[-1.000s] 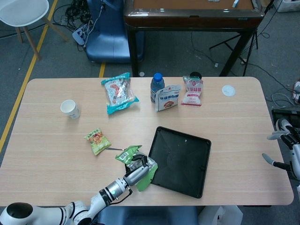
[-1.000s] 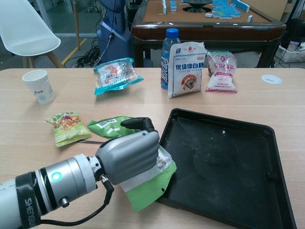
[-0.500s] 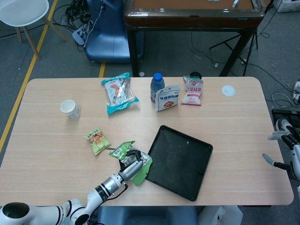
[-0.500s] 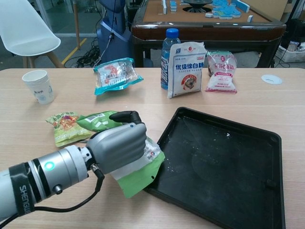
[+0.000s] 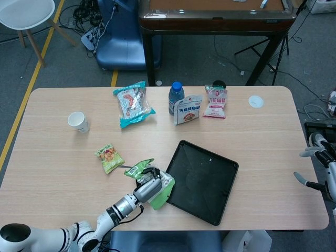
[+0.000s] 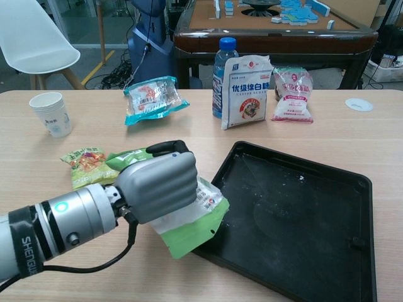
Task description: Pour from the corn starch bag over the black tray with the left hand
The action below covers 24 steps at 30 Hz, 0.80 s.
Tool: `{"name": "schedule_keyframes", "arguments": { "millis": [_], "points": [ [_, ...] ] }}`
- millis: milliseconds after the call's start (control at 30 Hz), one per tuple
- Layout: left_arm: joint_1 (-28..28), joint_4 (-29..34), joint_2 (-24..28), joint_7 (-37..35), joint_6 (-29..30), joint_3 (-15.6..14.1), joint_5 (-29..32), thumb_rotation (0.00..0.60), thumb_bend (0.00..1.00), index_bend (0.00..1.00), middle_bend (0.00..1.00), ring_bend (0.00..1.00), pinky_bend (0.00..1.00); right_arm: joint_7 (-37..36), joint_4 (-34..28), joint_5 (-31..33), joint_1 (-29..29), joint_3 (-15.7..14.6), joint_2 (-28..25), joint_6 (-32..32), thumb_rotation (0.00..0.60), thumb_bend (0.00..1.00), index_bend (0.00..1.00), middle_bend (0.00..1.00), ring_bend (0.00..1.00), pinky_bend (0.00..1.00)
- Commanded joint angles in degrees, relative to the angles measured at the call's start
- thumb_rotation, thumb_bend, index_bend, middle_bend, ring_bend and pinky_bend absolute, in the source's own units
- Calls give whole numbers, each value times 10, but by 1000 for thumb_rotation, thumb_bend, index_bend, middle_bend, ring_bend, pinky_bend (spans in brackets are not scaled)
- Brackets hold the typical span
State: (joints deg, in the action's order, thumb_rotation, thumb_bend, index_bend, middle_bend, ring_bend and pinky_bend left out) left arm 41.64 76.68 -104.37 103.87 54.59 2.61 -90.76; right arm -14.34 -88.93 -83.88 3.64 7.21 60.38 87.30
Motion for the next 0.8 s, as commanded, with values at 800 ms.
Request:
{"name": "schedule_keyframes", "arguments": {
  "millis": [800],
  "points": [
    [1, 23, 12, -72, 12, 6, 31, 600, 395, 484, 685, 634, 733, 0, 0, -3, 2, 2, 0, 0, 600, 96, 407, 345, 155, 184]
  ]
}}
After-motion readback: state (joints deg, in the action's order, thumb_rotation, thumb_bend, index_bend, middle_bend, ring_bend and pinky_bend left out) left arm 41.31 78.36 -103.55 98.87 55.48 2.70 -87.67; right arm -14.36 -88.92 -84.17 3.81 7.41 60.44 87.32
